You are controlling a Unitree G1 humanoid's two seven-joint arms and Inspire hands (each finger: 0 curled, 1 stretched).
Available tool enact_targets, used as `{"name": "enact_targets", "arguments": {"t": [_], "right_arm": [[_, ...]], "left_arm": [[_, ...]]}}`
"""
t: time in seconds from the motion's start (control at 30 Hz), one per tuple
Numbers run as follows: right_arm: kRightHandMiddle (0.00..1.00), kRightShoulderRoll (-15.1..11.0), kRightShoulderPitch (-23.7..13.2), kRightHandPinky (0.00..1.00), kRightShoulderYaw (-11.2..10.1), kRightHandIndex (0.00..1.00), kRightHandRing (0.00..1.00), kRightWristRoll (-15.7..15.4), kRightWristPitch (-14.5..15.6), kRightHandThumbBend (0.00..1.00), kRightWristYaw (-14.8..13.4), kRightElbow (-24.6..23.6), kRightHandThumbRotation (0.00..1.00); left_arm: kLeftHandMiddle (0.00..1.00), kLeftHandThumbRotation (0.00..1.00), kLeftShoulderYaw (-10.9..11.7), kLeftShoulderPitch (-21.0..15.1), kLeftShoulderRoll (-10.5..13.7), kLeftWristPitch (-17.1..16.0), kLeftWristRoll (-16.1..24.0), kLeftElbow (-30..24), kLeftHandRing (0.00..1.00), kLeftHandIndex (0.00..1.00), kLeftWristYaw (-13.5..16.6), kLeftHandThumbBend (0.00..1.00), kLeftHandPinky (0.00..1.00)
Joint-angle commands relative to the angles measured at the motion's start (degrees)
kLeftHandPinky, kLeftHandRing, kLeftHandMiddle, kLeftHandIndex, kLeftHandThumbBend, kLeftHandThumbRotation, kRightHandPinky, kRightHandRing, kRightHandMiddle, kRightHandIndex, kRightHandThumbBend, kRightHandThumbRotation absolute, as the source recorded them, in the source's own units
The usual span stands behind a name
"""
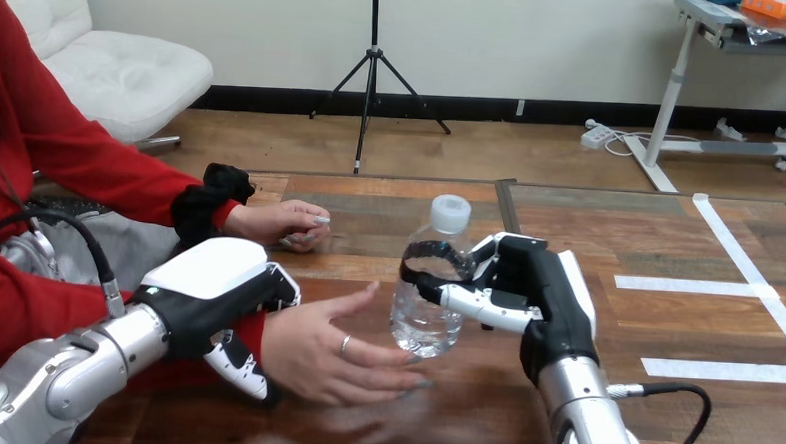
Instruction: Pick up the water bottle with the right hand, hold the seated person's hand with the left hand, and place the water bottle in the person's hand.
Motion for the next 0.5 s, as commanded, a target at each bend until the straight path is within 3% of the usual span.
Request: {"name": "enact_targets", "arguments": {"t": [0.0, 0.47], "right_arm": [[0.15, 1.4, -6.7, 0.05, 0.4, 0.15, 0.1, -0.1, -3.5, 0.63, -1.1, 0.6, 0.0], [0.14, 2.7, -8.1, 0.05, 1.6, 0.14, 0.09, -1.8, -4.8, 0.64, -3.1, 3.4, 0.0]], "left_arm": [[0.37, 0.06, 2.6, -3.0, -1.9, -1.1, -3.1, -7.2, 0.29, 0.39, 0.4, 0.83, 0.21], [0.37, 0.04, 3.1, -3.4, -2.0, -0.6, -3.1, -9.1, 0.29, 0.4, -1.0, 0.82, 0.21]]}}
